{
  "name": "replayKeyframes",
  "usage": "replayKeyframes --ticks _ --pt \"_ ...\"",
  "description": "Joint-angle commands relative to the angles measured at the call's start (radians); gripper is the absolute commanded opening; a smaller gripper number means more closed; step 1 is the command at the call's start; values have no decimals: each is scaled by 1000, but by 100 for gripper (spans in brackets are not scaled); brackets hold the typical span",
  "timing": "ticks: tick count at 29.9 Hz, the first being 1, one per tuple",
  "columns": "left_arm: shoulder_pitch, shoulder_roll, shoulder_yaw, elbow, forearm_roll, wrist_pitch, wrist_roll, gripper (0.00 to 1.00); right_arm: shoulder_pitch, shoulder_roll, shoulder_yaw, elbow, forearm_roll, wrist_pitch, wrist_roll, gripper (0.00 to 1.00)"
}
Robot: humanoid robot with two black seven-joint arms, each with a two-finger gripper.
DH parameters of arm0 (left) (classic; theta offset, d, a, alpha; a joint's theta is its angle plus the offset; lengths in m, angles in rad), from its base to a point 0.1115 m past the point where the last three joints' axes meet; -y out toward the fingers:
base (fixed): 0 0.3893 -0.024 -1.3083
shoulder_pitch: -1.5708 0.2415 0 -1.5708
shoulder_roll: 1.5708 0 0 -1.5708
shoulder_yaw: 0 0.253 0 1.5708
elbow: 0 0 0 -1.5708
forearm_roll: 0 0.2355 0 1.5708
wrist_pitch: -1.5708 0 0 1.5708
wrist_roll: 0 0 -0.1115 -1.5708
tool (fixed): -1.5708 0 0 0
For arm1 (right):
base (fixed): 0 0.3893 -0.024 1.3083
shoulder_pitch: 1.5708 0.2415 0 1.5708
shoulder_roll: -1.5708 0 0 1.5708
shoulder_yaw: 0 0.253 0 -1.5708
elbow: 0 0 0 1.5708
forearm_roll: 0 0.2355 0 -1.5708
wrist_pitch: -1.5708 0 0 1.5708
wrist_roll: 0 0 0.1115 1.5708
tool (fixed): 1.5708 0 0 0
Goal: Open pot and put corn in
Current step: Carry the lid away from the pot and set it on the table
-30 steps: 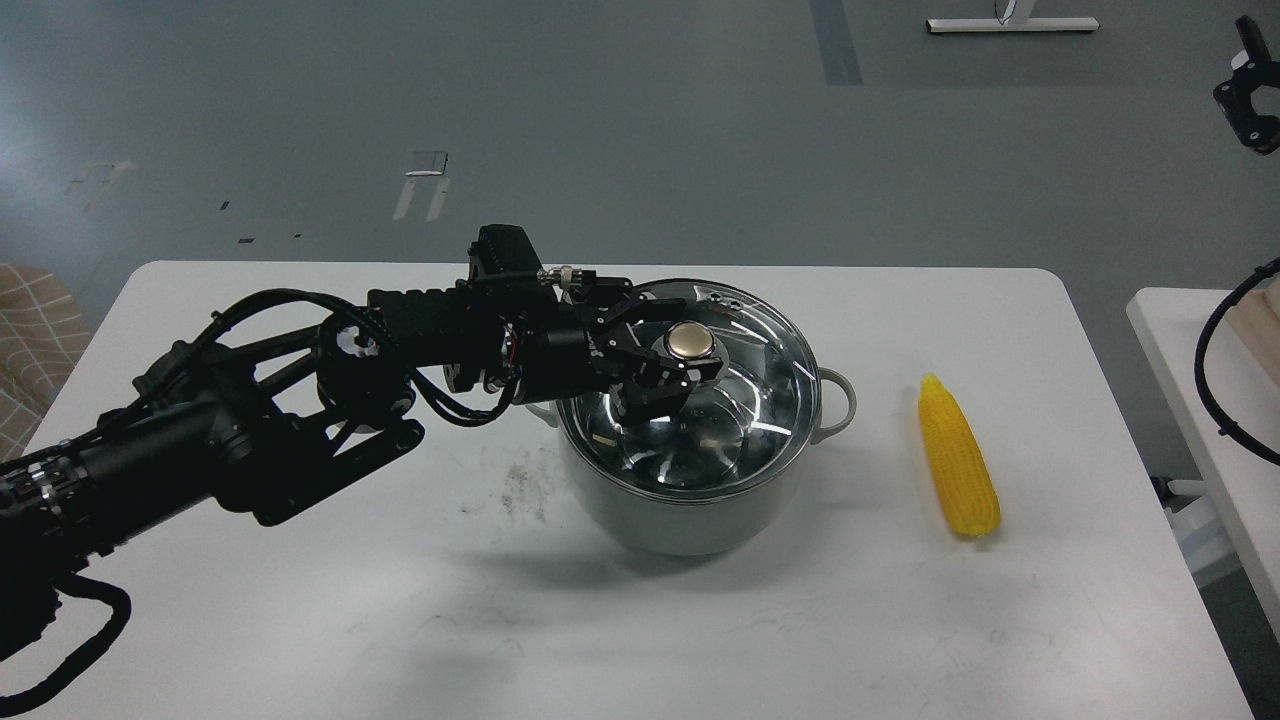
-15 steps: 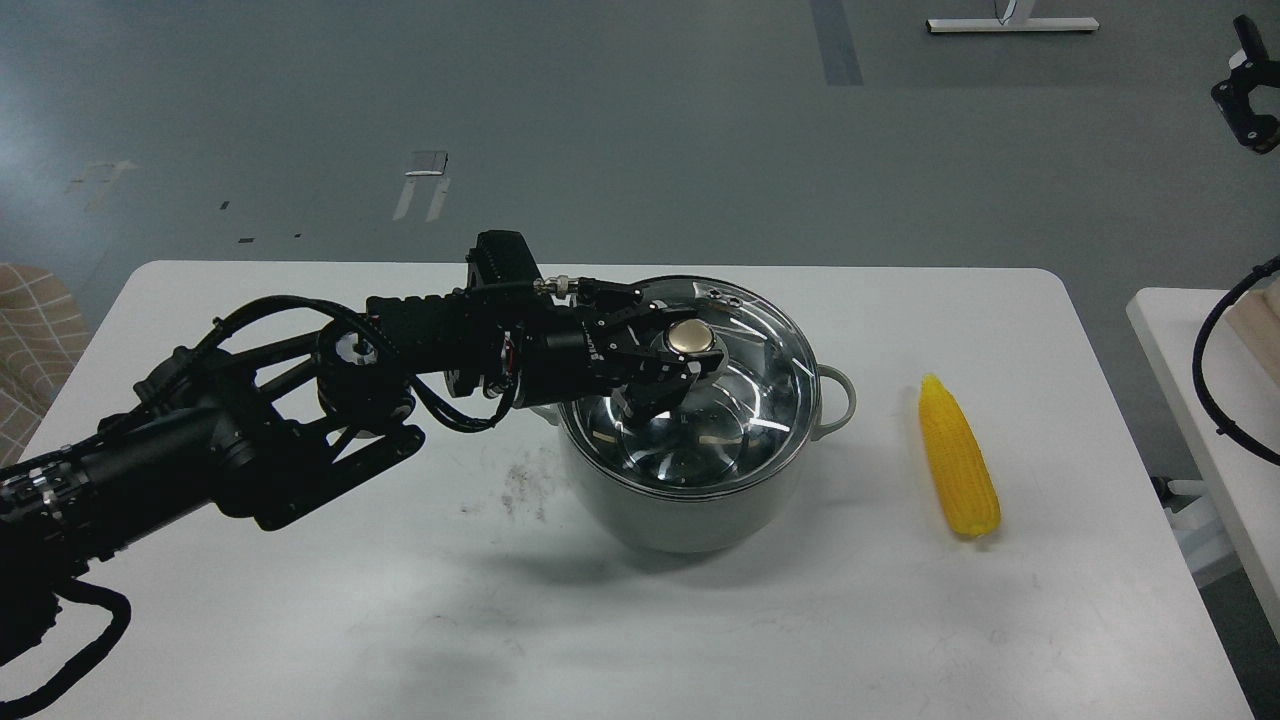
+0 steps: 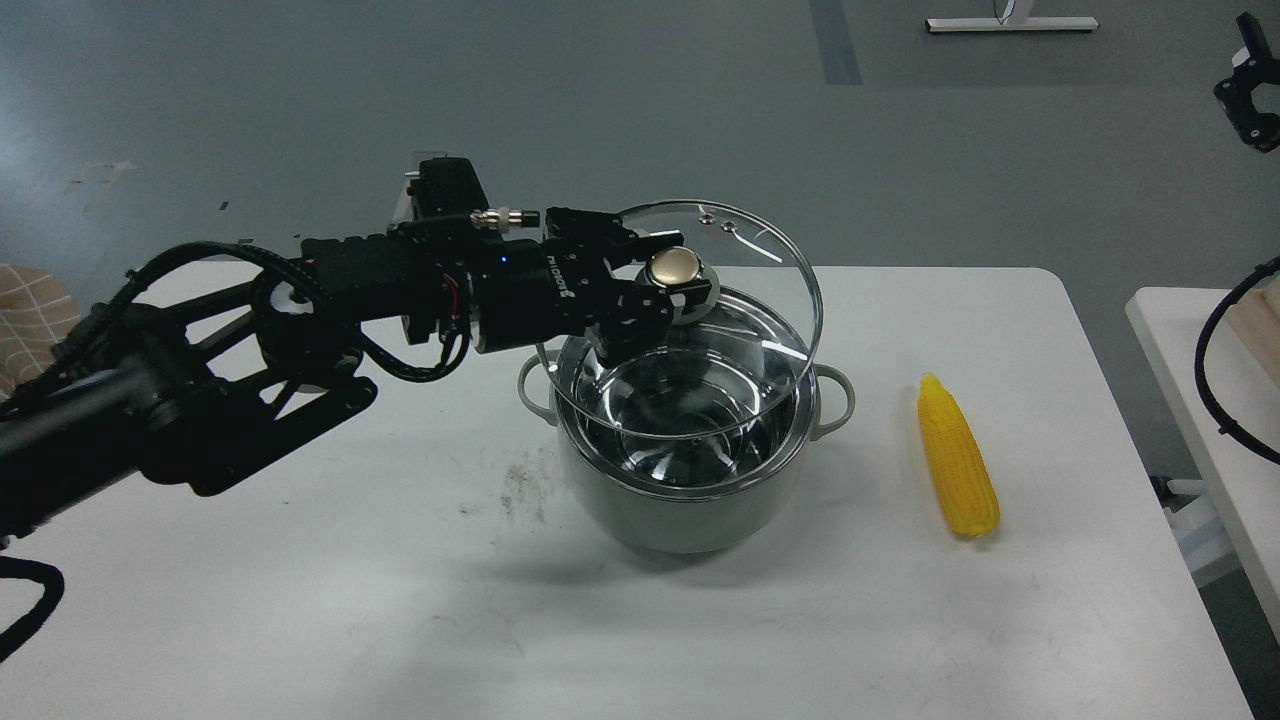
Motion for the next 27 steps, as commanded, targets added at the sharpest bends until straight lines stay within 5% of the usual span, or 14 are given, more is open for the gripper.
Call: replayKeyframes --ticks 1,9,15,20,27 --pt "30 208 -27 -18 -100 50 -14 30 -1 -1 1 -2 0 0 0 100" --pt "289 443 -14 91 -281 178 -57 30 -5 3 1 0 0 0 0 100" --pt "423 422 -3 261 -272 230 -62 30 -7 6 0 1 0 0 0 100" --pt "481 324 54 349 -186 359 -83 30 -7 6 -3 24 0 0 0 100" --pt "481 216 54 490 -186 367 -83 32 -27 -3 -5 86 0 0 0 100"
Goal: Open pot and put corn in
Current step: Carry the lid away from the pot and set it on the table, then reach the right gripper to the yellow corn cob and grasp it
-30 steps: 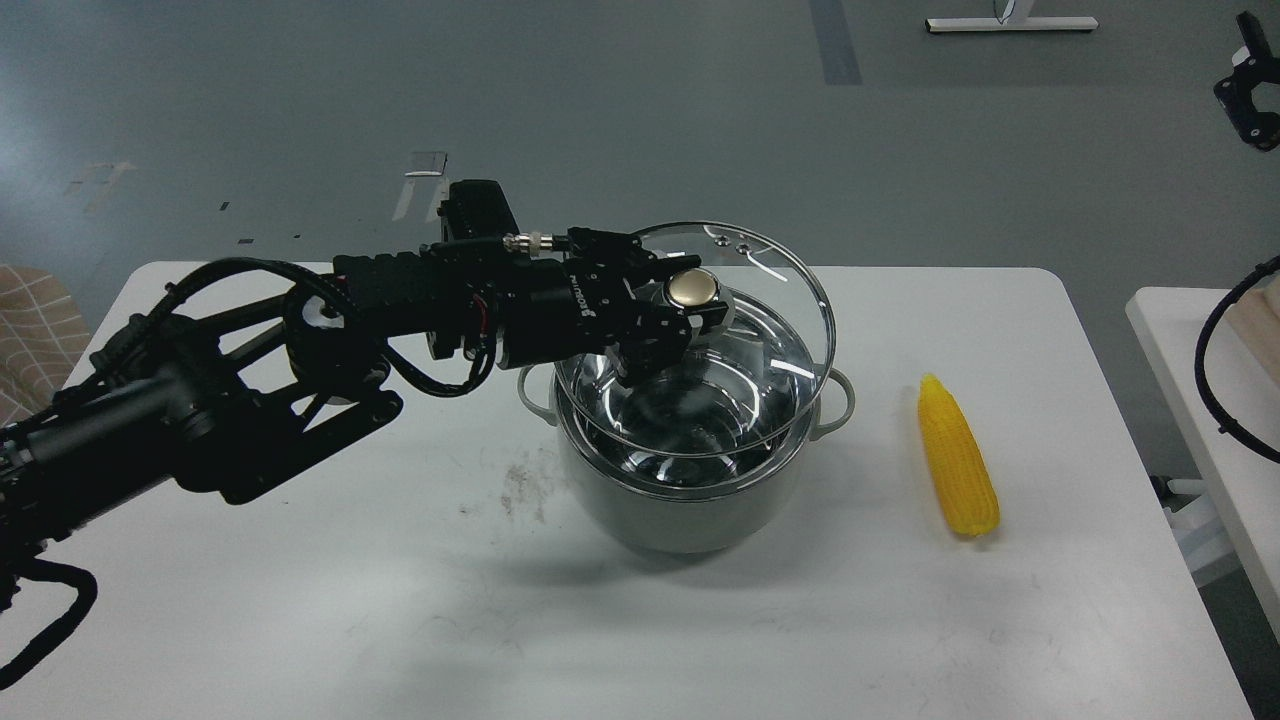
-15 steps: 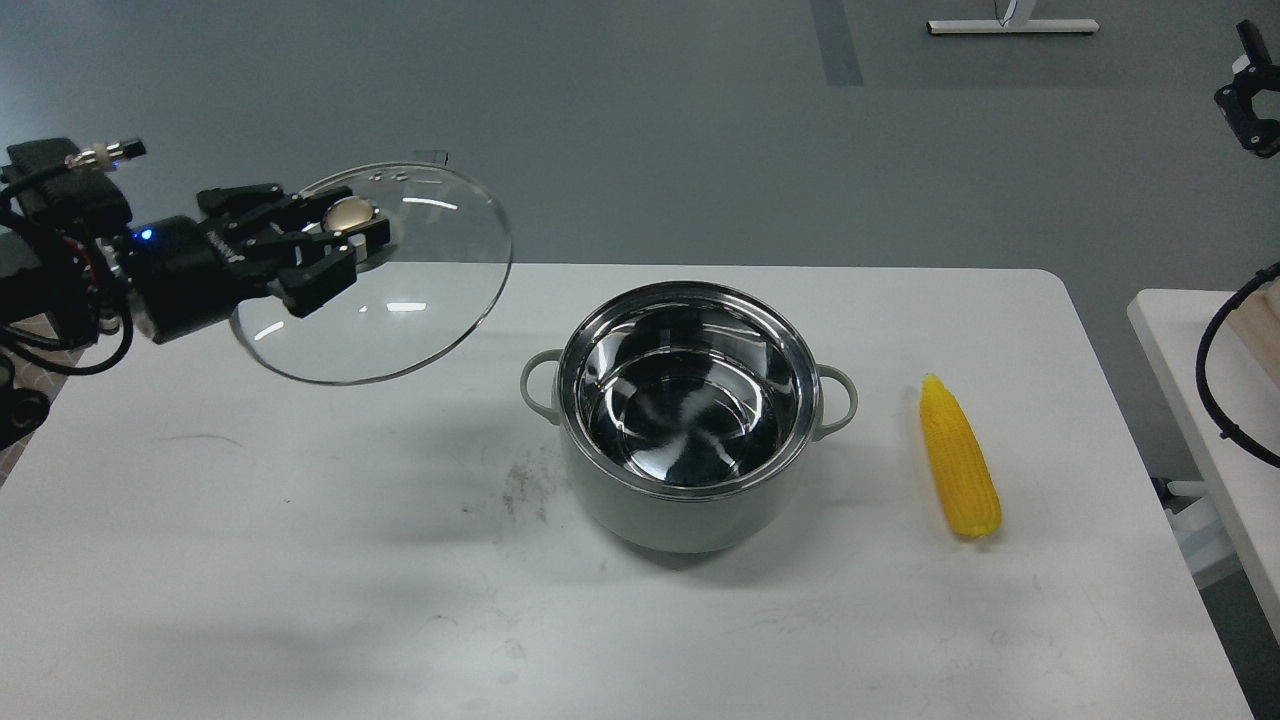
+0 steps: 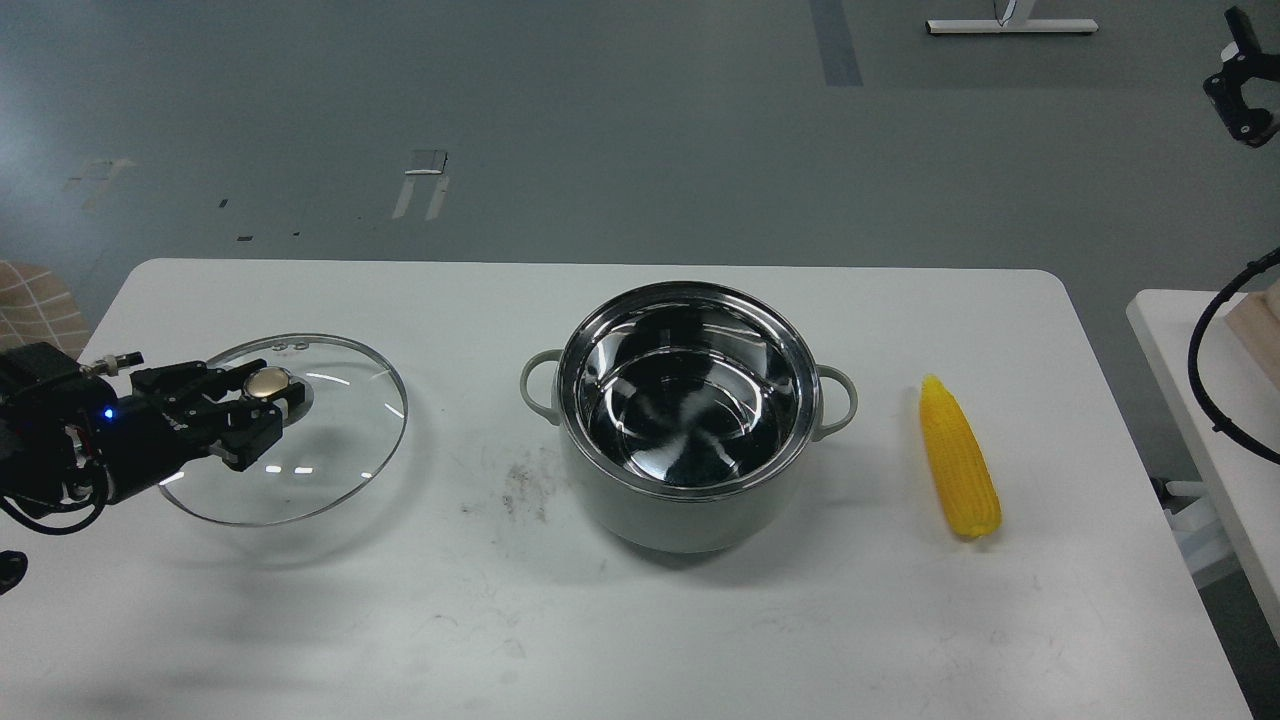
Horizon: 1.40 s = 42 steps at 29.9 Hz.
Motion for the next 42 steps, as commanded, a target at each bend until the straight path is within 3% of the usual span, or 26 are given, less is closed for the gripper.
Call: replayKeyframes --ticks 1,4,6,10,11,14,18,21,24,25,26,28,32,34,38,42 --pt "3 -31 0 55 0 3 0 32 -5 -2 1 8 0 0 -1 100" --pt "8 -38 3 63 3 3 0 43 -7 -1 -1 8 0 0 -1 100" --pt "14 -38 3 64 3 3 0 59 -8 1 -1 8 0 0 1 100" --pt "14 -36 2 64 0 3 0 71 -10 4 -1 9 0 0 1 100" --pt "9 -36 2 64 -3 3 0 80 -11 4 -1 9 0 0 -1 100" --pt "-3 -34 -1 63 -13 -1 0 91 -11 2 -1 9 0 0 -1 100" --pt "-61 -33 -17 61 -56 -4 0 93 -18 -4 -1 8 -3 0 -4 100" --pt "-188 -30 -11 61 -229 -30 0 94 -27 -18 -5 6 -31 0 -9 100" --pt "-288 -33 -15 60 -404 -153 0 94 -30 -59 -35 9 -83 0 -7 100" --pt "-349 -34 -17 60 -505 -244 0 94 -30 -77 -47 9 -98 0 -7 100" --pt "-382 -36 -18 61 -562 -282 0 94 -30 -87 -53 11 -104 0 -7 100" --pt "-480 -66 -33 61 -827 -368 0 94 -31 -120 -80 43 -115 0 -7 100" --pt "-534 -102 -63 63 -1191 -406 0 97 -28 -183 -131 109 -182 0 -7 100" --pt "-537 -125 -105 66 -1411 -479 0 97 -28 -209 -145 167 -270 0 -7 100" --pt "-535 -192 -211 104 -1569 -624 0 97 -34 -213 -148 244 -461 0 -7 100" --pt "-525 -284 -365 205 -1626 -722 0 98 -54 -211 -235 365 -852 0 -9 100"
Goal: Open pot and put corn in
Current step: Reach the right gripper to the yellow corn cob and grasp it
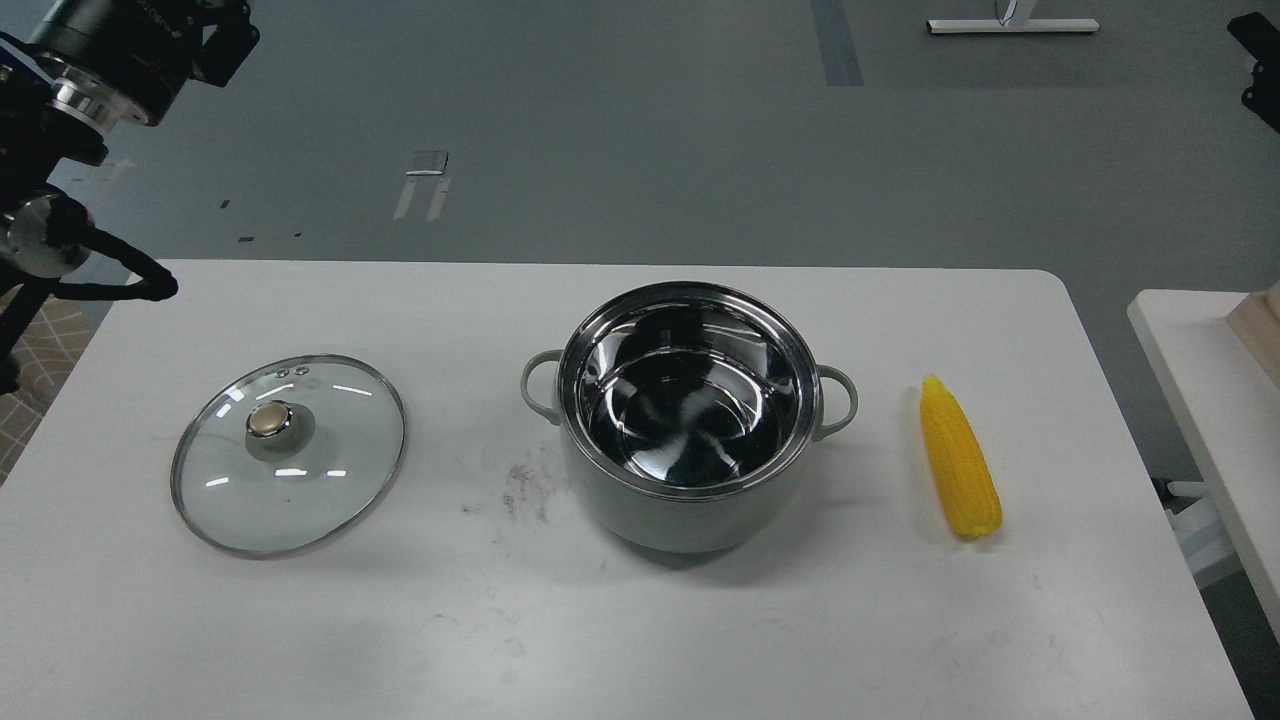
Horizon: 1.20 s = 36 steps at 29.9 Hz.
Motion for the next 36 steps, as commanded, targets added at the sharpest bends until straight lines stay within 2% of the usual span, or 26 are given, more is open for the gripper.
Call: replayKeyframes --ticks 1,3,6,10,16,18,21,23,25,29,31,33,36 --pt "6 -60 -95 70 -32 -63 0 98 -16 3 -68 87 -259 0 -1 100" --pt "5 -103 -101 140 -32 -106 0 98 -49 1 -133 163 -397 0 -11 100" --pt "0 -158 -107 190 -35 -110 11 98 -69 1 -195 197 -477 0 -40 100" --pt "-4 -205 -118 193 -35 -110 13 98 -75 4 -343 202 -574 0 -46 100" --pt "-9 -206 -118 188 -33 -110 14 98 -109 15 -544 209 -745 -13 -55 100" --pt "-9 -206 -118 188 -33 -110 15 98 -138 30 -571 203 -804 -29 -63 100" --pt "-9 -202 -118 188 -33 -110 15 98 -196 88 -572 186 -883 -32 -66 93" --pt "-7 -200 -118 187 -33 -110 15 98 -209 98 -574 182 -920 -32 -75 93" --pt "-7 -200 -118 187 -33 -110 16 98 -230 104 -581 171 -959 -32 -99 87" --pt "-7 -200 -118 187 -33 -110 15 98 -243 122 -597 151 -965 -30 -107 77" --pt "-9 -199 -119 187 -33 -110 15 98 -243 131 -601 143 -967 -30 -110 64" --pt "-9 -199 -119 187 -33 -110 15 98 -244 135 -601 142 -965 -29 -133 45" --pt "-7 -199 -119 187 -33 -110 15 98 -247 133 -601 142 -964 -29 -135 31"
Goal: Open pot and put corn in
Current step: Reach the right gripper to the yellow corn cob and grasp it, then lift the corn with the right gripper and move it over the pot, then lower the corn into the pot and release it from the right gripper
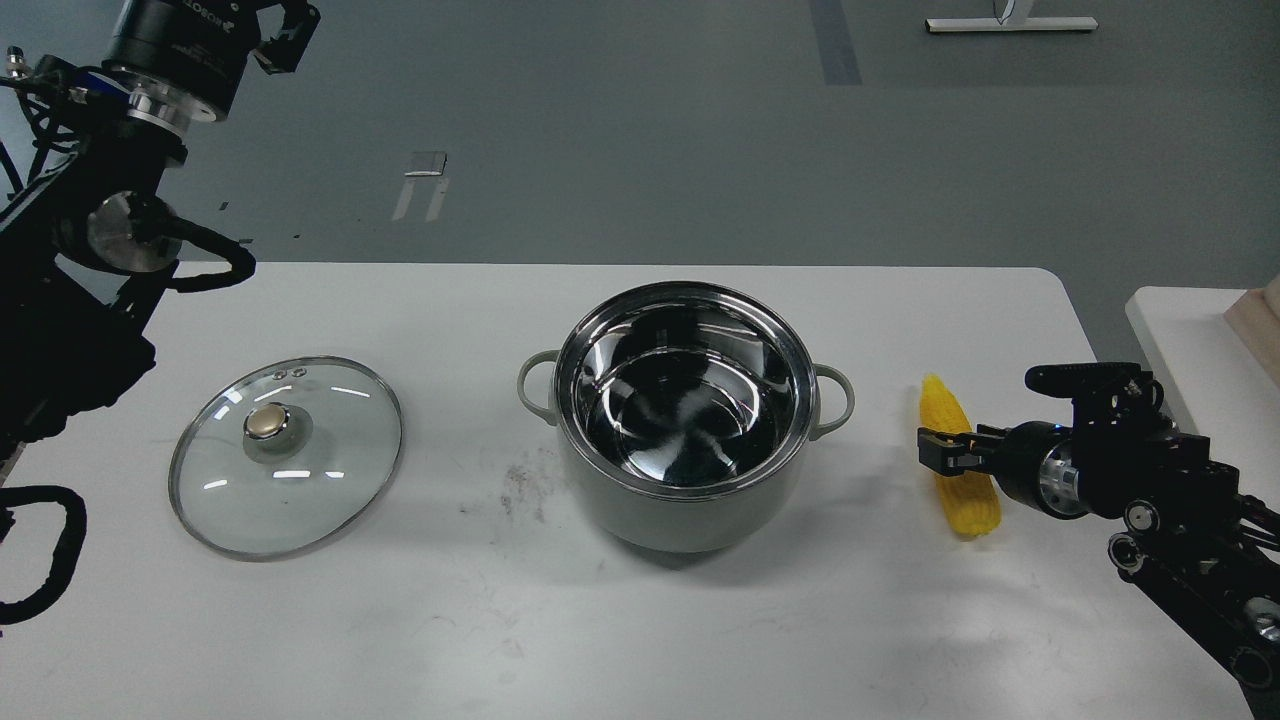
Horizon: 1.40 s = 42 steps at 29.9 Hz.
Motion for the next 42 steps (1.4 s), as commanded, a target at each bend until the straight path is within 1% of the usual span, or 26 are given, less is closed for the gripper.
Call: replayKeyframes --ticks 1,3,6,7,9,12,13,18,19,23,24,26,28,32,33,35,36,38,40,42 --pt "1 1 -1 0 0 0 -1 98 -2 0 0 -1 3 0 -6 28" --pt "0 1 -1 0 0 0 -1 98 3 1 1 4 11 -3 -6 13" --pt "0 2 -1 0 0 0 -1 98 9 -7 13 24 12 -6 -6 0" --pt "0 2 -1 0 0 0 -1 98 10 -8 21 33 14 -6 -6 0" --pt "0 5 -1 -4 0 0 1 98 32 -13 103 79 18 -1 -4 0" --pt "0 11 -1 -20 0 0 1 98 50 -10 177 110 18 8 -3 0" --pt "0 16 -1 -26 0 0 2 98 75 -7 209 129 21 8 5 0" --pt "0 21 1 -29 0 0 2 98 187 6 224 240 89 10 5 0" --pt "0 21 -1 -29 0 0 2 98 211 27 216 270 95 10 -1 0" --pt "0 21 -1 -29 0 0 4 98 270 211 127 317 92 29 -13 0" --pt "0 21 -1 -29 0 0 4 98 270 211 127 317 92 29 -14 0" --pt "0 21 -1 -29 0 0 4 98 285 260 54 302 83 29 -20 0" --pt "-2 22 -1 -29 0 0 2 98 294 283 -14 282 80 29 -20 0" --pt "0 24 -1 -29 0 0 2 98 297 288 -85 248 77 29 -21 0" --pt "0 24 -1 -29 0 0 2 98 297 286 -100 239 77 29 -21 3" --pt "0 24 -1 -29 0 0 2 98 294 283 -112 231 77 29 -21 4" --pt "0 22 -1 -29 0 0 2 98 291 283 -120 222 77 29 -20 11" --pt "0 22 -1 -29 0 0 2 98 290 282 -131 213 75 29 -20 17" --pt "0 21 -1 -29 0 0 2 98 288 280 -152 197 69 29 -20 29" --pt "0 21 -1 -29 0 0 1 98 288 280 -157 199 69 29 -20 34"
